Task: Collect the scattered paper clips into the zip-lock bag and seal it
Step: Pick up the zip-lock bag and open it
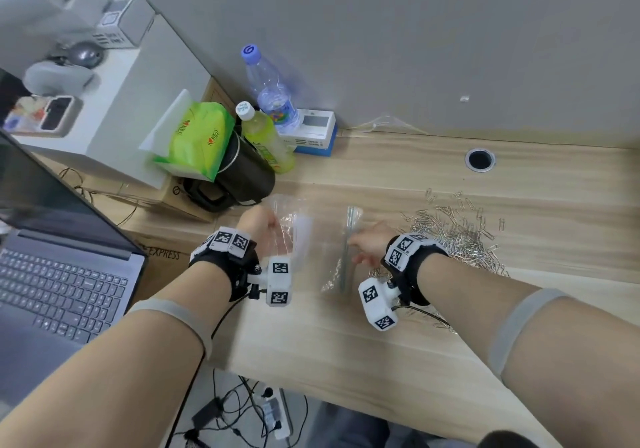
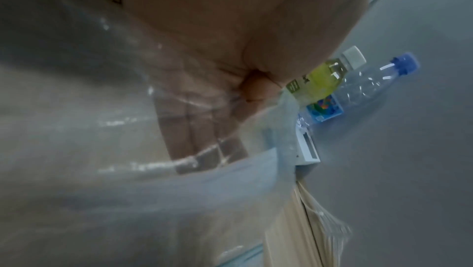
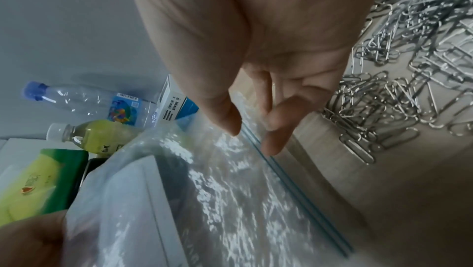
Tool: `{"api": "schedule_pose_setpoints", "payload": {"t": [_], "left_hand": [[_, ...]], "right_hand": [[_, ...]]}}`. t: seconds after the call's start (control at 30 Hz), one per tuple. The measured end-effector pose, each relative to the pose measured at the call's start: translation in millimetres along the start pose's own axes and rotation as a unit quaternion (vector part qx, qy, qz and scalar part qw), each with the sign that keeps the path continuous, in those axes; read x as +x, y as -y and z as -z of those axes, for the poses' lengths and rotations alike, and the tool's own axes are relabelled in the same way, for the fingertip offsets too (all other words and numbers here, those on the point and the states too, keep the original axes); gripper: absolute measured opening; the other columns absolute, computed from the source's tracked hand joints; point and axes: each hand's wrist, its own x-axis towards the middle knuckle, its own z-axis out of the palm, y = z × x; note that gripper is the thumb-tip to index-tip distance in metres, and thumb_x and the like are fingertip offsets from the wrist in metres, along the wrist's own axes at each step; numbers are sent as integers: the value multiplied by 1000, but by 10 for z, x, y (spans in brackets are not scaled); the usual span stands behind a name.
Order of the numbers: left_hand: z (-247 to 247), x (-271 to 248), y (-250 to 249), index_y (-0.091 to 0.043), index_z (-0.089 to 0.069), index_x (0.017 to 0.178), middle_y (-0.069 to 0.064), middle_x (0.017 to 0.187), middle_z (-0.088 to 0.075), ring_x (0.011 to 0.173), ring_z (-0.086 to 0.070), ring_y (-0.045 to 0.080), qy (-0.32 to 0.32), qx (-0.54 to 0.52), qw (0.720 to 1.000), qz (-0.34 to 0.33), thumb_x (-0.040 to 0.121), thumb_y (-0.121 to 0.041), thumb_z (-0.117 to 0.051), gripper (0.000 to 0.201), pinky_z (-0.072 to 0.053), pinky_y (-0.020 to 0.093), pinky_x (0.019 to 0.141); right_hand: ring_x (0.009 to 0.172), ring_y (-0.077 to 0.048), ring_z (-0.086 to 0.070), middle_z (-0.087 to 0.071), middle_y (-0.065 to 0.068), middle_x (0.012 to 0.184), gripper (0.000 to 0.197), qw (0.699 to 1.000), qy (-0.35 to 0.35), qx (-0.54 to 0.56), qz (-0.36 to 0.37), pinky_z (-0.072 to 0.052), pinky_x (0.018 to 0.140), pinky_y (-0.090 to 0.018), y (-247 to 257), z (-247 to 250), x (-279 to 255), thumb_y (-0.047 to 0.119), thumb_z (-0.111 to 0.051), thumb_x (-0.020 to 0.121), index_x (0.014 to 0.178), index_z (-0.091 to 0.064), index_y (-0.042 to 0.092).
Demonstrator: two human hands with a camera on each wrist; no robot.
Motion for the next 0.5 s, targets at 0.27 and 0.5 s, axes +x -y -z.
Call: {"api": "schedule_pose_setpoints", "payload": {"t": [0.27,0.5], "left_hand": [[46,-2,-16,-14,-43,83,7,74,-44,58,-47,24,82,-125,988,41,76,-7,-37,12,-48,36,64],[-56,-86,-162,-5,-45,76,13,74,-50,62,-52,27,79,-109,991,22,89,-3,-38,16,-52,38,59]], "right_hand": [[68,-23,-58,-68,-11,76,8,999,10,31,43,-38,42,-19,44,4,10,17,-64,88,88,-66,9],[48,-13,-49,-64,-2,66,12,993,-17,75,95,-43,48,-26,36,210,20,12,-64,91,78,-64,13]]}}
